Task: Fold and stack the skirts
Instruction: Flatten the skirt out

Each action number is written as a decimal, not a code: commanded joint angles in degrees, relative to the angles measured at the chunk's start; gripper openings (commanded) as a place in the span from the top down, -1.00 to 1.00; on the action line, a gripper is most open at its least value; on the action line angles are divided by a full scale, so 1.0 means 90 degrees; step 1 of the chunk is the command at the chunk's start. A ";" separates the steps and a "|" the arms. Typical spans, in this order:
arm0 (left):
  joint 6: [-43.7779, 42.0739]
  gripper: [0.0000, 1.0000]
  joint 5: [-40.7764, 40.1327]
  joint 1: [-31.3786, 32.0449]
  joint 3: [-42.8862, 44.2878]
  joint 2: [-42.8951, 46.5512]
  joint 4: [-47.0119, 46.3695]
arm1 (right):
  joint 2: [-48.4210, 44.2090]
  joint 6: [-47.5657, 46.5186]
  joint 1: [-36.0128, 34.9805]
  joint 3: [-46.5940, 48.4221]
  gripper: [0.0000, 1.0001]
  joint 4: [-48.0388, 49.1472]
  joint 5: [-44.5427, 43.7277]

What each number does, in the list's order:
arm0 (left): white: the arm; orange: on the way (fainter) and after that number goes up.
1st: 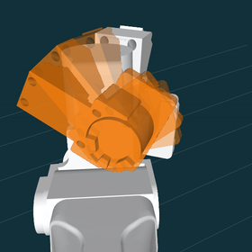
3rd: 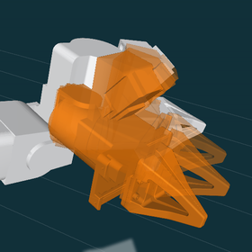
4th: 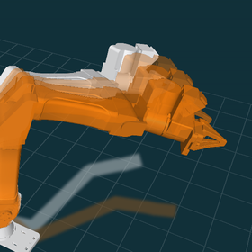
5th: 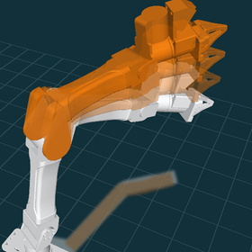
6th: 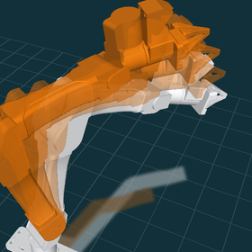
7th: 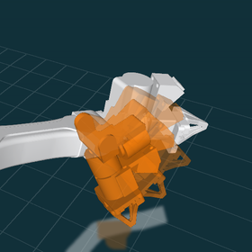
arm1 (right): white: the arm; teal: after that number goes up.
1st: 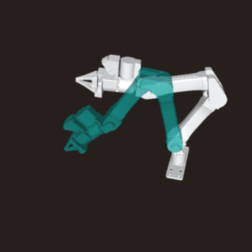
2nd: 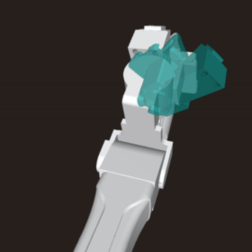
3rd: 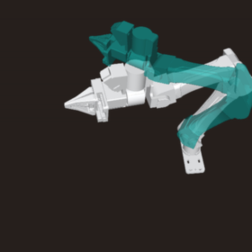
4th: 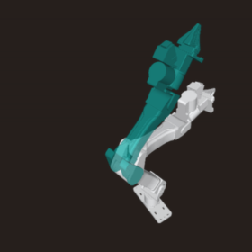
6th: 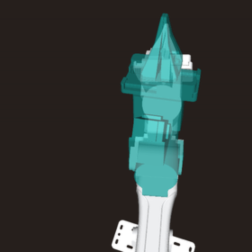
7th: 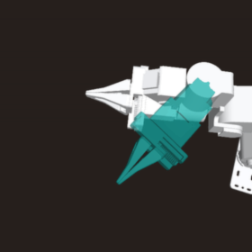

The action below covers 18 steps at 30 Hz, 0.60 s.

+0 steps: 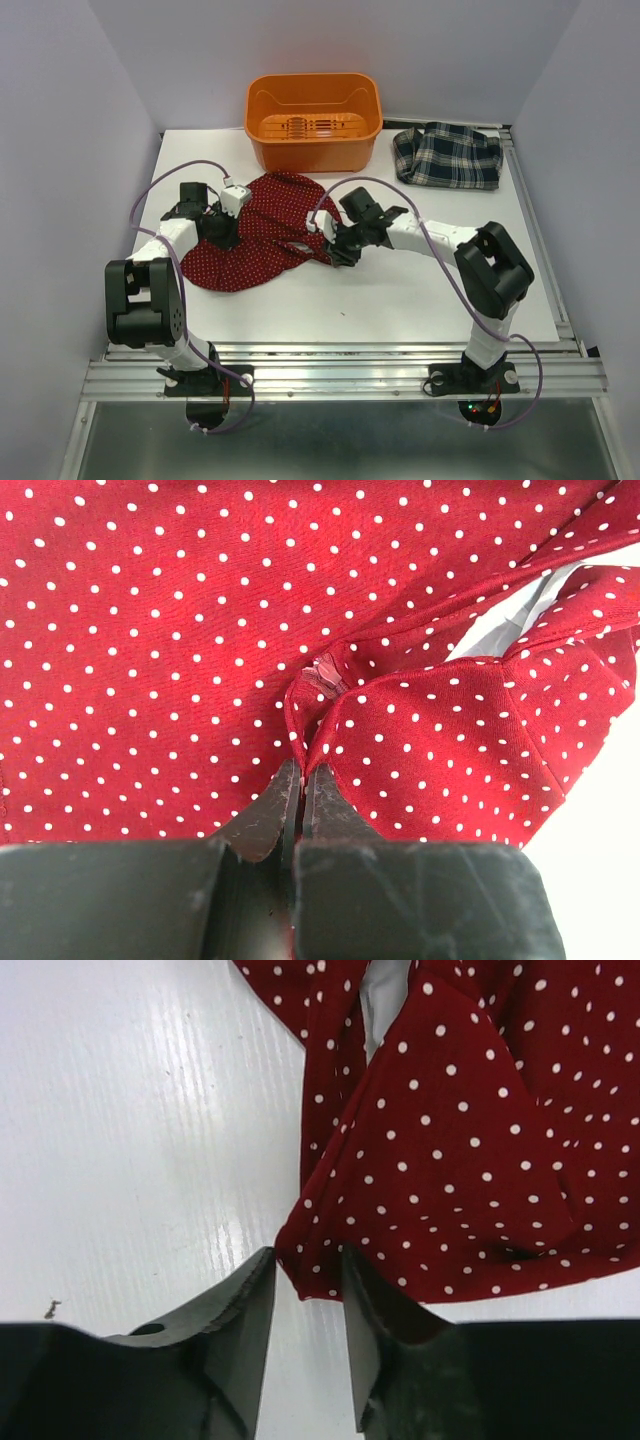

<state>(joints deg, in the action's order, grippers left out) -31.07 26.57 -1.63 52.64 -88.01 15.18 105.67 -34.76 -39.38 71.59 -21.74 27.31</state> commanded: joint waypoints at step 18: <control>-0.1379 1.00 0.1138 -0.0141 0.0274 0.3252 0.0774 | -0.1223 0.0816 0.0155 0.0295 0.99 0.1810 -0.4762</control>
<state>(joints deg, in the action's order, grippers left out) -36.07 30.50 -2.72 52.64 -72.71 20.45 99.33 -29.41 -39.75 69.08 -12.27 -3.46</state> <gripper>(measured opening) 0.052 0.023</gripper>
